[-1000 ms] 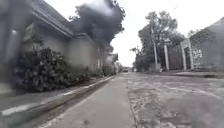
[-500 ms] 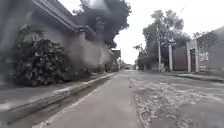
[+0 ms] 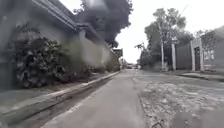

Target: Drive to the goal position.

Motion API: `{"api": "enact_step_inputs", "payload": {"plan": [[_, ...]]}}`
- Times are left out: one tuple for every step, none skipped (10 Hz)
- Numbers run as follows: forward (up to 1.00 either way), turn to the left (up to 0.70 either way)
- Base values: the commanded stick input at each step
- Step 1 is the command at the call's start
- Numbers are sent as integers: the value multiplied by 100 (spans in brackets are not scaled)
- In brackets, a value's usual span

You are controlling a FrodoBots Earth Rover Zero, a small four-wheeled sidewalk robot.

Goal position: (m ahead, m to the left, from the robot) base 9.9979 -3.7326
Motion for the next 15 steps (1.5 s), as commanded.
{"api": "enact_step_inputs", "payload": {"plan": [[70, -11], [70, -23], [70, -28], [70, -33], [70, -35], [70, -35], [70, -35], [70, -35], [70, -35], [70, -21], [70, 0], [70, 0], [70, 0], [70, 0], [70, 0]]}}
